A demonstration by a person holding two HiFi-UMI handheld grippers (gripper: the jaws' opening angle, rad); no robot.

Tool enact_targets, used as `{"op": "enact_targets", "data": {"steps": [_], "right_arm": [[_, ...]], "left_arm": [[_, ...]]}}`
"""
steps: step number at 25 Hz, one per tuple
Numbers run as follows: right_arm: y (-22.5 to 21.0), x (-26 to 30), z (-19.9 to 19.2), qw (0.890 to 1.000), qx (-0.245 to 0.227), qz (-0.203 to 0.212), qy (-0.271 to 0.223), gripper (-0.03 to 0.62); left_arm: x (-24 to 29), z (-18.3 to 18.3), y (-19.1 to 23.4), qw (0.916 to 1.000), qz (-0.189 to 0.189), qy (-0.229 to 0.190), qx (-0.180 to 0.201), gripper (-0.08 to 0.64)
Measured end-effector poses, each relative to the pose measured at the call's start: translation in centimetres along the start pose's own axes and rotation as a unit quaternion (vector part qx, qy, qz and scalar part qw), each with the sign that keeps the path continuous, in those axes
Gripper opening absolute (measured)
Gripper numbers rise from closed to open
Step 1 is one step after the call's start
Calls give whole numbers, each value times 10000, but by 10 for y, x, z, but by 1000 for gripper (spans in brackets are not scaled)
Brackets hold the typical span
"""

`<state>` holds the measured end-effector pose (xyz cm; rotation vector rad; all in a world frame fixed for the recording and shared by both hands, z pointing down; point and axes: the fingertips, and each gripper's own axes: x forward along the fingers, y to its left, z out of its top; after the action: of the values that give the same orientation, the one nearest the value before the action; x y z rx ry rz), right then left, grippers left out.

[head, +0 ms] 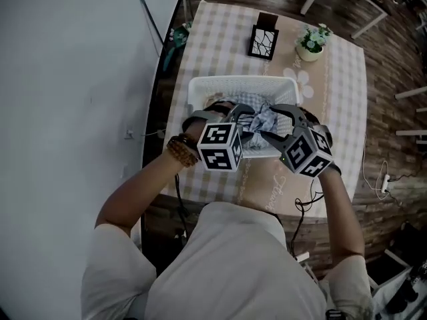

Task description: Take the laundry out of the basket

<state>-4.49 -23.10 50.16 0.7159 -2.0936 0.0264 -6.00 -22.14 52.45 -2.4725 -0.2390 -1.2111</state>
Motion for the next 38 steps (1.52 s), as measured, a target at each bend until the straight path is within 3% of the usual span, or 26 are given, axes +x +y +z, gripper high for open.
{"op": "enact_targets", "data": {"steps": [2, 8, 13, 18, 22, 26, 30, 35, 38], "right_arm": [[2, 30, -16, 9986, -134, 341, 390, 338], [17, 99, -53, 9864, -383, 1106, 1156, 360], [36, 144, -94, 9670, -519, 1643, 1879, 388], [47, 178, -130, 9543, -510, 1839, 2301, 397], [55, 196, -143, 9533, -487, 1933, 2268, 391], [60, 205, -148, 9544, -559, 1940, 2200, 348], [60, 208, -148, 9555, -645, 1888, 2173, 296], [55, 197, -139, 9609, -621, 1702, 2096, 126], [54, 186, -127, 9646, -643, 1627, 1971, 98]], "left_arm": [[28, -22, -1, 9991, -252, 326, 13, 267], [98, -77, -3, 9920, -797, 979, -53, 288], [137, -106, -15, 9846, -1183, 1276, -155, 310], [162, -123, -22, 9801, -1332, 1465, -168, 310], [172, -133, -26, 9787, -1287, 1591, -166, 319], [180, -140, -31, 9792, -1142, 1679, -47, 296], [182, -142, -33, 9787, -1113, 1720, 94, 226], [173, -135, -32, 9797, -914, 1750, 358, 135], [159, -127, -30, 9799, -925, 1744, 284, 112]]}}
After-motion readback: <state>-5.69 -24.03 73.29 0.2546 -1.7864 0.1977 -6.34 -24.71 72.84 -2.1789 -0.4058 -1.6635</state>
